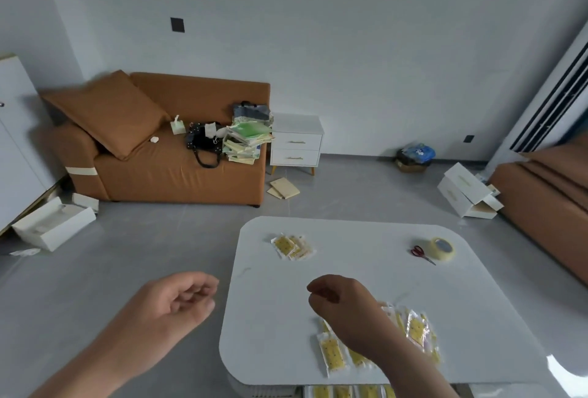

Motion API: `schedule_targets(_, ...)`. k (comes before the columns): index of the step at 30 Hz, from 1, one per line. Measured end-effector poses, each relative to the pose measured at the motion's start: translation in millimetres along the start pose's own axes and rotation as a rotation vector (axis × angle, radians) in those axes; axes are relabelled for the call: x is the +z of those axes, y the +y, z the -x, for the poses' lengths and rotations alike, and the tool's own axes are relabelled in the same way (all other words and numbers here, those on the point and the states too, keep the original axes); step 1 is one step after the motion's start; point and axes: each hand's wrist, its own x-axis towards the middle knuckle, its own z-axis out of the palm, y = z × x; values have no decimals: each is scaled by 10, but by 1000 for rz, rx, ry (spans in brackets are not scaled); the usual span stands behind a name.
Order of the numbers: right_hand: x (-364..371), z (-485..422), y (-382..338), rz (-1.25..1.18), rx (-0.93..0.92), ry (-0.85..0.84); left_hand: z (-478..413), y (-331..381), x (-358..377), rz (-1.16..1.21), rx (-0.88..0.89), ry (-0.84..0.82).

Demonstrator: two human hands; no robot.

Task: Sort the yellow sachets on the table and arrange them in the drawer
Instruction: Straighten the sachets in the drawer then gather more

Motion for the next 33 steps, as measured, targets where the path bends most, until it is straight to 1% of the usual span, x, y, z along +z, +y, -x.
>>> schedule_targets(2,270,125,-257,4,4,16,118,-57,-343,4,22,-24)
schedule_targets(6,647,286,-586,30,1,21,302,-231,-870,39,36,-15)
schedule_targets(12,888,126,-862,16,53,56,266,-487,-1294,25,24,-16)
schedule_targets(15,992,-107,-1005,13,62,54,31,-584,-1448,-33,34,-21)
schedule_targets(20,1137,-721,-1201,-5,60,63,-507,-664,-1789,-54,46,-33)
schedule_targets(26,1301,-1605,-1418,-57,87,69,-1395,-832,-2133,-37,23,-46)
schedule_targets(30,1266,-2043,-1618,-56,113,56,-1909,-854,-2337,-36,29,-70)
schedule_targets(33,1158,-2345,-1756,-60,119,90,-2275,-847,-2470,-13,40,-82)
